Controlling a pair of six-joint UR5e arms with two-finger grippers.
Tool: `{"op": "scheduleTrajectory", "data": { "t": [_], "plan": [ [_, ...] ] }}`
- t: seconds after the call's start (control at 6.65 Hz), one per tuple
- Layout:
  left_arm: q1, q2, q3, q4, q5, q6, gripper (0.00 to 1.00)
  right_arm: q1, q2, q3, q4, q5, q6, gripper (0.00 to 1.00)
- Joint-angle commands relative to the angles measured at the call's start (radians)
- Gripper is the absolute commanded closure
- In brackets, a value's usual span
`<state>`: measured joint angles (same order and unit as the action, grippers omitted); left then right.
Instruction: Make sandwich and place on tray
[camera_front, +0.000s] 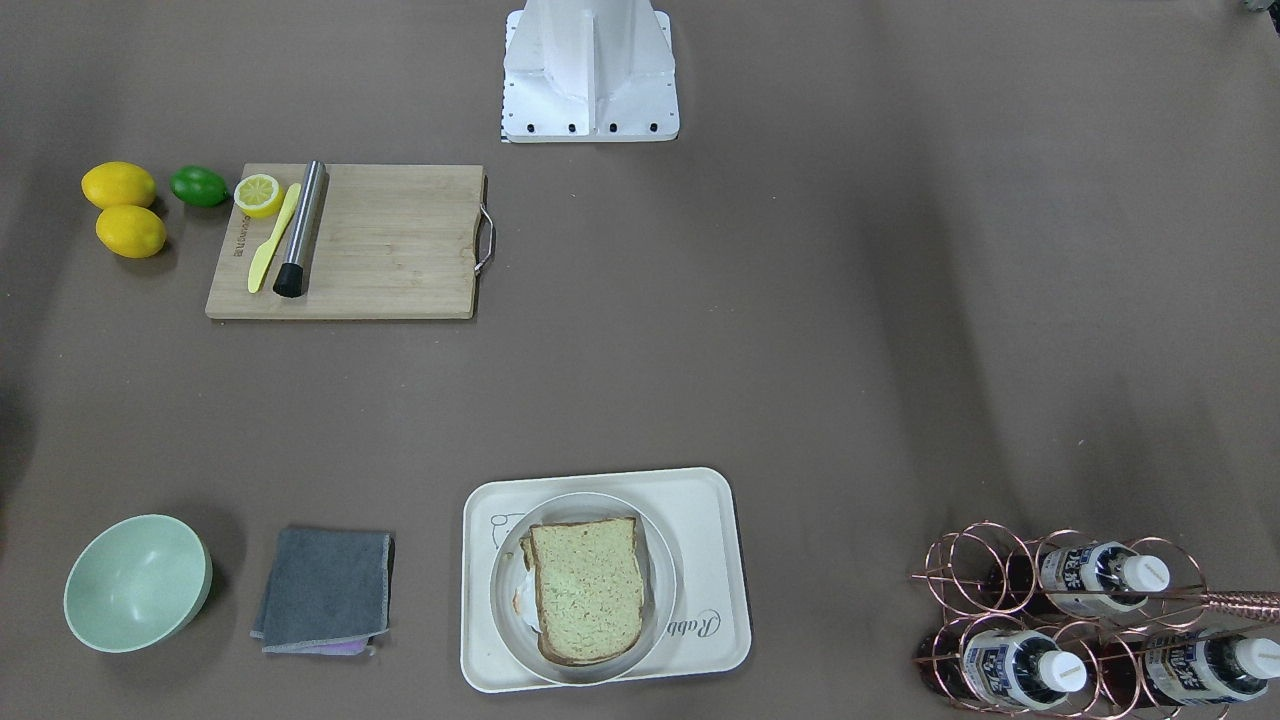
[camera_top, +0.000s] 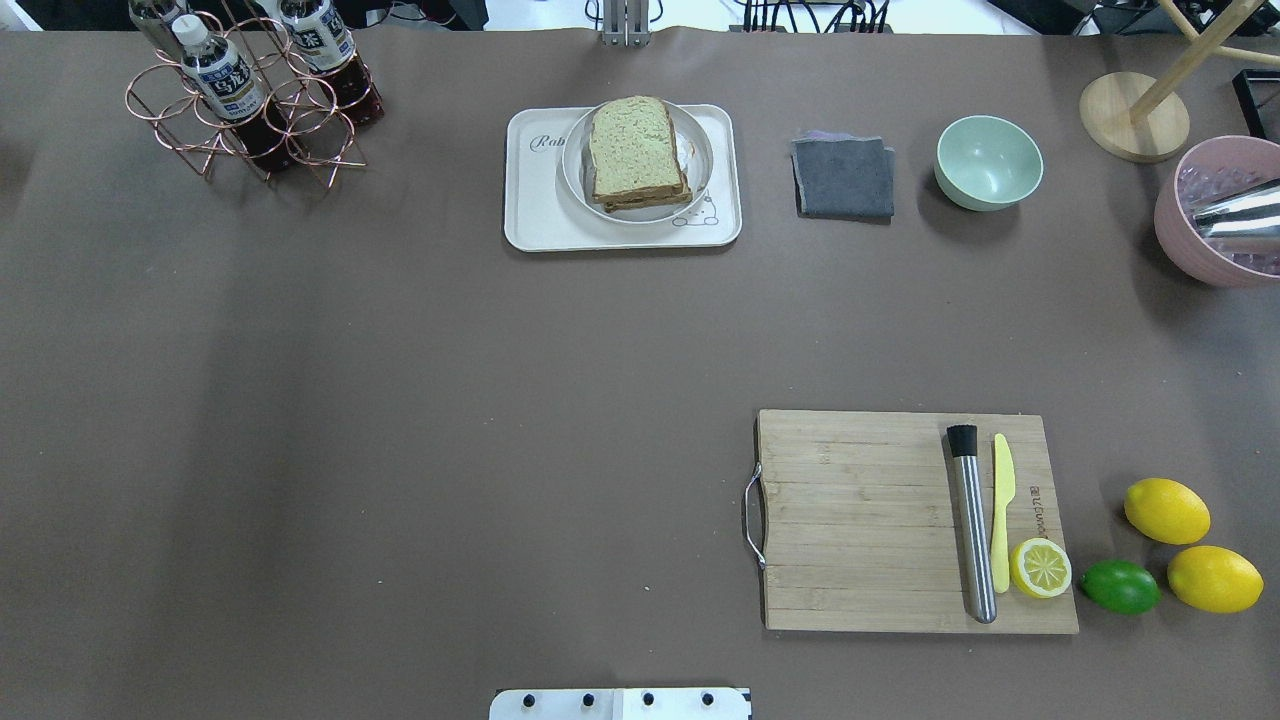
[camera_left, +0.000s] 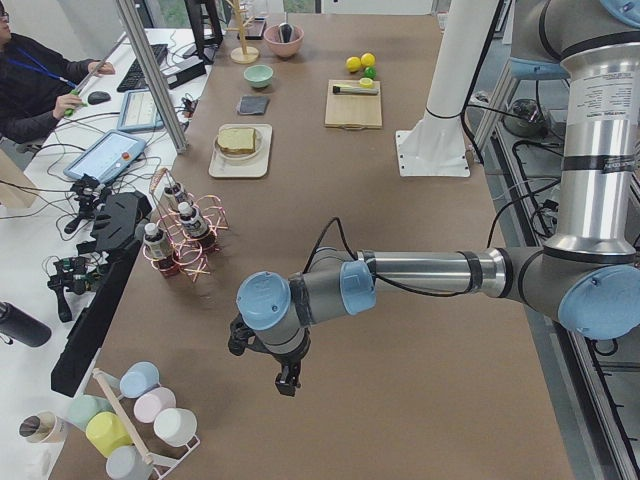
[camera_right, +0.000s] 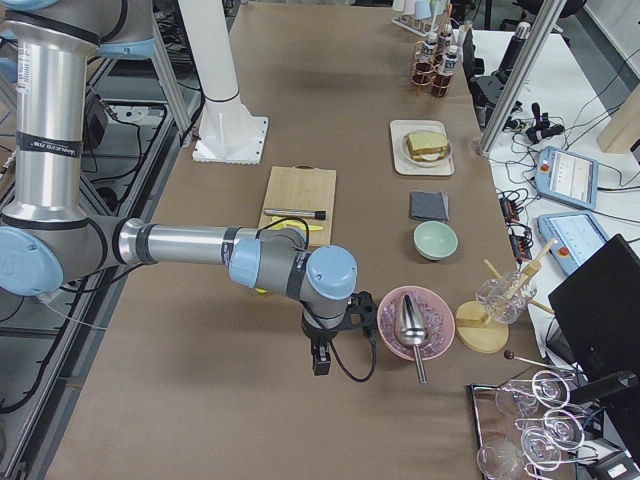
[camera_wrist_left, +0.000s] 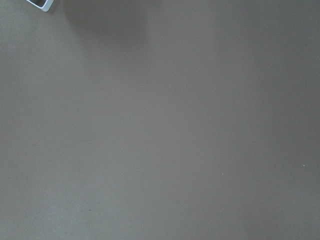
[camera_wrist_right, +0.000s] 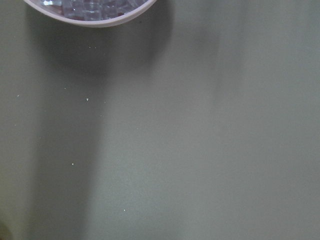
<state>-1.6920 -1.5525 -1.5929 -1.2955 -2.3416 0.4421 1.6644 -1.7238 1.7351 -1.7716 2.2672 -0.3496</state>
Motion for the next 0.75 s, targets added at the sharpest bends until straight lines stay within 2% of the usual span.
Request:
{"op": "scheduleTrajectory", "data": {
  "t": [0.0, 0.6],
  "plan": [
    [0.003, 0.000, 0.001, 0.001, -0.001, -0.005, 0.01, 0.000, -0.005, -0.005, 0.000, 0.000, -0.009, 0.00],
    [0.003, 0.000, 0.001, -0.001, -0.007, 0.001, 0.01, -0.002, -0.014, 0.001, 0.000, -0.005, 0.001, 0.00]
  ]
}}
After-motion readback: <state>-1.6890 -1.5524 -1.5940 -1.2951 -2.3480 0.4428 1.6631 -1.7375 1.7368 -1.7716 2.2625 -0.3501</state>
